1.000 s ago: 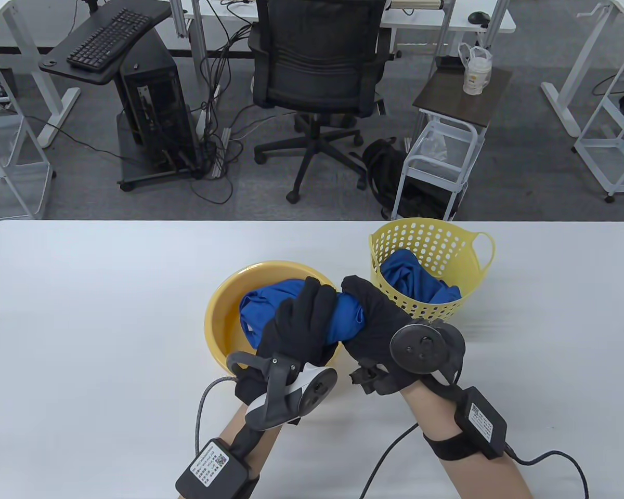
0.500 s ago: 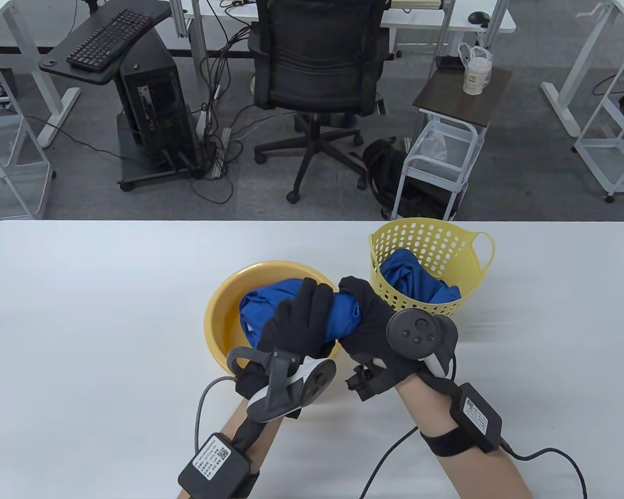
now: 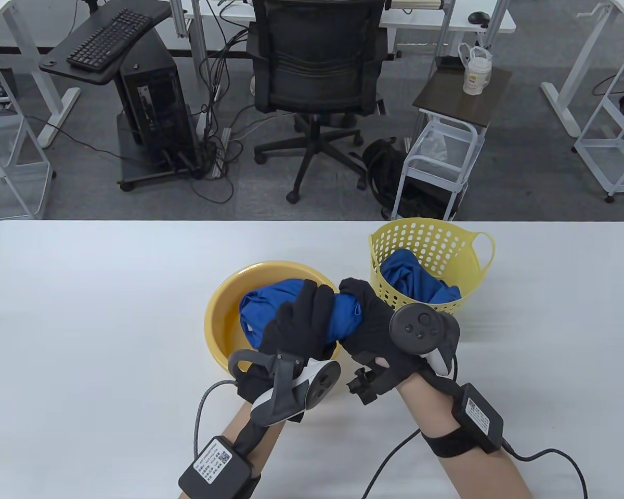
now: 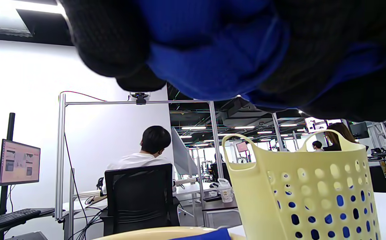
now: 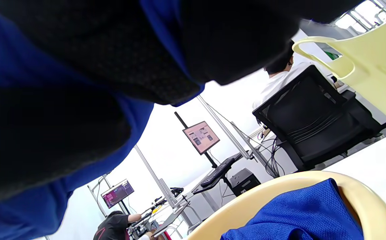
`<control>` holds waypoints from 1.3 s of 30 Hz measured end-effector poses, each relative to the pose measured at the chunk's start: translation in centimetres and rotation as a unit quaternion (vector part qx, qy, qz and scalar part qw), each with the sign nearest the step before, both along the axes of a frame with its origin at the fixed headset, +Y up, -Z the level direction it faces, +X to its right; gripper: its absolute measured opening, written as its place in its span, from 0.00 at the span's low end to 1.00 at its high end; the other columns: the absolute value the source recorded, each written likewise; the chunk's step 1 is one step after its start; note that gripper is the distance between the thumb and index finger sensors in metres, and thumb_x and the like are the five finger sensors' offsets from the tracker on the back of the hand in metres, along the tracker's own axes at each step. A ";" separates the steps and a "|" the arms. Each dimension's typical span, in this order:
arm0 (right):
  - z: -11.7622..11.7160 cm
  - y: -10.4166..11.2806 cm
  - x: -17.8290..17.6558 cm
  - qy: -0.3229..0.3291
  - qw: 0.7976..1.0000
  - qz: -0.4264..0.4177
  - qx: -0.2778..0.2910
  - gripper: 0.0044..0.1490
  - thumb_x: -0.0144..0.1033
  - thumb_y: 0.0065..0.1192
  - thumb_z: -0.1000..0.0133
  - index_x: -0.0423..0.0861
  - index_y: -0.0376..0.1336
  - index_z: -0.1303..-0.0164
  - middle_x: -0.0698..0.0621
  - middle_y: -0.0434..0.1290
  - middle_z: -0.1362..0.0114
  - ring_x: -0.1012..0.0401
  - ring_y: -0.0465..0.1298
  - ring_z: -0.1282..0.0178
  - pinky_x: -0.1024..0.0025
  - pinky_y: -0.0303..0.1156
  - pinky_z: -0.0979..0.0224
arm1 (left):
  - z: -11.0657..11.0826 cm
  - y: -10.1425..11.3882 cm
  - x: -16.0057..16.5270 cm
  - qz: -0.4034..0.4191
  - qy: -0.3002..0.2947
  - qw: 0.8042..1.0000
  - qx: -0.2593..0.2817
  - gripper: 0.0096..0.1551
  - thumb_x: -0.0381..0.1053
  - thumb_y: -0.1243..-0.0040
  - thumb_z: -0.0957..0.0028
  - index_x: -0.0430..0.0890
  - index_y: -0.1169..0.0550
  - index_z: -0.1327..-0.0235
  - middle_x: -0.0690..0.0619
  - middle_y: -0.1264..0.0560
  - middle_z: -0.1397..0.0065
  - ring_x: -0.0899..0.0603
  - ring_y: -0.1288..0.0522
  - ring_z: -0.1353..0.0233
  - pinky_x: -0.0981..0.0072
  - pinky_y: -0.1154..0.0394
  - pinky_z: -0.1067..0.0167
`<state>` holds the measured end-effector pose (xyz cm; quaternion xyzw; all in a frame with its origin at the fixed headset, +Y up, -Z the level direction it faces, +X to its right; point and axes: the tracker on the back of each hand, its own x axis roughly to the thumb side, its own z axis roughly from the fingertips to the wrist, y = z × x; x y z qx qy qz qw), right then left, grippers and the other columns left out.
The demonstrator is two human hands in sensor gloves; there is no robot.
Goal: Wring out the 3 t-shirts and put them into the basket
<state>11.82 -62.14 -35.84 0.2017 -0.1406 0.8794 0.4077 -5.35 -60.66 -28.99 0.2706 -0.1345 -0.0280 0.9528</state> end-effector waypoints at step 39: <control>-0.8 -0.2 0.0 0.003 1.000 0.003 -0.030 0.52 0.23 0.86 0.55 0.42 0.54 0.26 0.34 0.74 0.49 0.54 0.81 0.76 0.70 0.79 0.82 | -0.1 0.2 0.0 0.001 0.008 1.000 -0.009 0.63 0.66 0.22 0.50 0.51 0.48 0.14 0.48 0.34 0.10 0.34 0.19 0.34 0.53 0.15 0.48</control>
